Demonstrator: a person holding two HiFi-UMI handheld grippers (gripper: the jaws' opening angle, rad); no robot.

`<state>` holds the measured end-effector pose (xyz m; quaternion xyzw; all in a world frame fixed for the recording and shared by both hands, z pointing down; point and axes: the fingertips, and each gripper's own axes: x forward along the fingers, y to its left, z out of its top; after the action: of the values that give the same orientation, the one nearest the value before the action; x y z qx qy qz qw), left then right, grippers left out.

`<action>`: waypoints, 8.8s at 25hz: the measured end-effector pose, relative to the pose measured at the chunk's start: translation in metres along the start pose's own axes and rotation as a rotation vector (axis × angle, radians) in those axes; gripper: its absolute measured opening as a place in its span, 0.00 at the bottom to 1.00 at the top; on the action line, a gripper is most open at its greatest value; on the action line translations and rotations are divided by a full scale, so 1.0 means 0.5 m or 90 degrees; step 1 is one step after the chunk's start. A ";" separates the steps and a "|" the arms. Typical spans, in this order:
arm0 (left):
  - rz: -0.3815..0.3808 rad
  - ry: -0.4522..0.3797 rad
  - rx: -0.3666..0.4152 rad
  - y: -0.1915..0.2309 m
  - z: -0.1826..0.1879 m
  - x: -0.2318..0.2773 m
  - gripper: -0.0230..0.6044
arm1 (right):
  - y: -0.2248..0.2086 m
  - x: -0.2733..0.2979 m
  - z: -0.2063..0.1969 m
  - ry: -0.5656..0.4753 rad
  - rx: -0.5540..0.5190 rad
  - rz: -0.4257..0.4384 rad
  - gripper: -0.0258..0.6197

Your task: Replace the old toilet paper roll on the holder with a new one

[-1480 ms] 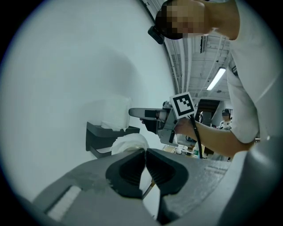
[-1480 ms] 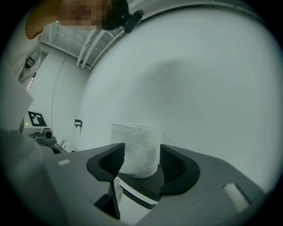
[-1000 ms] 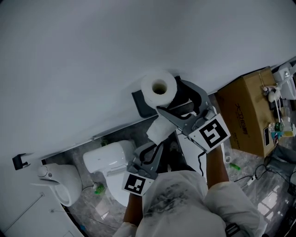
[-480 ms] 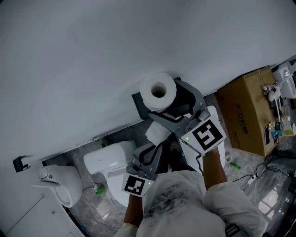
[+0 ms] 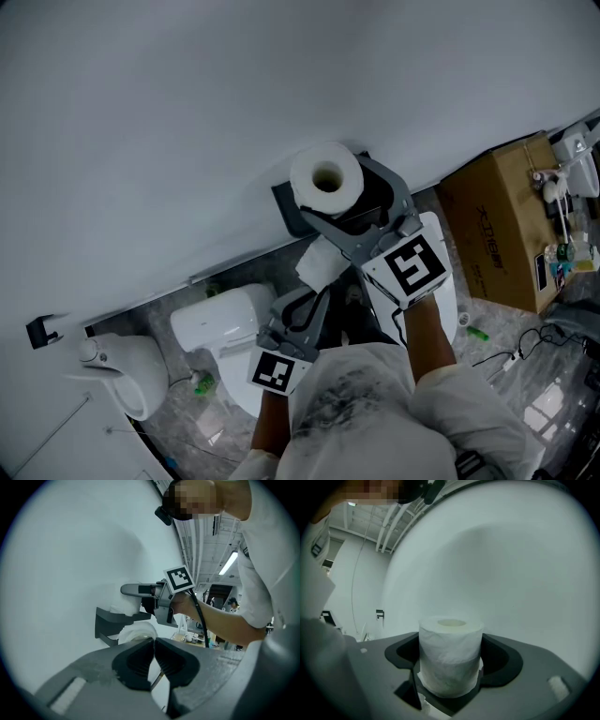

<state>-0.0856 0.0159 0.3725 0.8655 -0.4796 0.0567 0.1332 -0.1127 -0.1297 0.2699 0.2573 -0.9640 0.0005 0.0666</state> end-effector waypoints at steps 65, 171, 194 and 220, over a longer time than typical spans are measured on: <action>-0.074 0.031 0.000 -0.056 -0.080 0.099 0.06 | -0.173 -0.212 -0.305 0.169 -0.119 -0.165 0.62; 0.041 -0.024 -0.058 0.075 -0.092 -0.038 0.06 | 0.031 -0.040 -0.320 0.264 -0.810 -0.245 0.63; 0.054 -0.037 -0.055 0.094 -0.090 -0.082 0.06 | 0.117 -0.037 -0.324 0.219 -0.793 -0.202 0.69; 0.047 -0.071 -0.016 0.092 -0.028 -0.114 0.06 | 0.199 -0.147 -0.215 0.112 -0.548 -0.201 0.39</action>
<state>-0.1543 0.0432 0.3810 0.8473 -0.5185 0.0074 0.1150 -0.0853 -0.0031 0.3704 0.3490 -0.8164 -0.3877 0.2479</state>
